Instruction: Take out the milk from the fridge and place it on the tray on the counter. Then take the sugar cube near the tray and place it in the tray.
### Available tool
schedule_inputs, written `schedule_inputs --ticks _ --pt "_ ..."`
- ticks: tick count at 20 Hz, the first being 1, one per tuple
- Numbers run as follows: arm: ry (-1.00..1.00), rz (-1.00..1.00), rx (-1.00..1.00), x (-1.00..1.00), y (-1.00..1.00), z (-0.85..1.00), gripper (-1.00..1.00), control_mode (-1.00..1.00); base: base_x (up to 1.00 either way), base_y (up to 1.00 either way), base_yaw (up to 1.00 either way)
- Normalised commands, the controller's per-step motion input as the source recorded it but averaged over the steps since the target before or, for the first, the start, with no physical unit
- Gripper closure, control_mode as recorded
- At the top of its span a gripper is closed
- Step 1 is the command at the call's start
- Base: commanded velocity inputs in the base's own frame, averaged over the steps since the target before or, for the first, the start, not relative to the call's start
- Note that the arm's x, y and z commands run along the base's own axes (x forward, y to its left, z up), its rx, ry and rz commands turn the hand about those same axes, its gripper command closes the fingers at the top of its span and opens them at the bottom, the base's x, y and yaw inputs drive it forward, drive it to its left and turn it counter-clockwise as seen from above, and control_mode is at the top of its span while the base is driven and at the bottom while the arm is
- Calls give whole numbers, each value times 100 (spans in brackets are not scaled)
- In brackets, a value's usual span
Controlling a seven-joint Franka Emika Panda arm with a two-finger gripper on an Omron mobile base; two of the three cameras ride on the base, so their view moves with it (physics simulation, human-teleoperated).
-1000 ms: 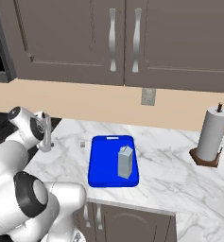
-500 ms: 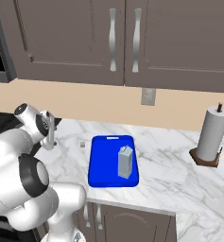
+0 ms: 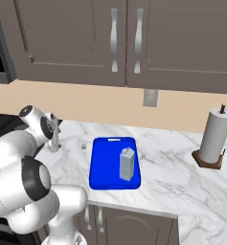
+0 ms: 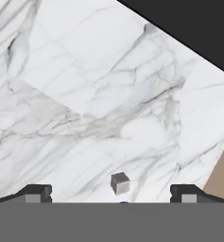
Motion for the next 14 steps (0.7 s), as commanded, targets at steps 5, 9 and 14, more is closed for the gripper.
schedule_inputs --ticks 5,9,14 --pt "9 5 0 12 -23 -2 -100 -100 0 0 0" --pt "16 5 1 15 -9 0 -100 -100 0 0 0" --pt "14 6 0 7 -9 0 -100 -100 0 0 0"
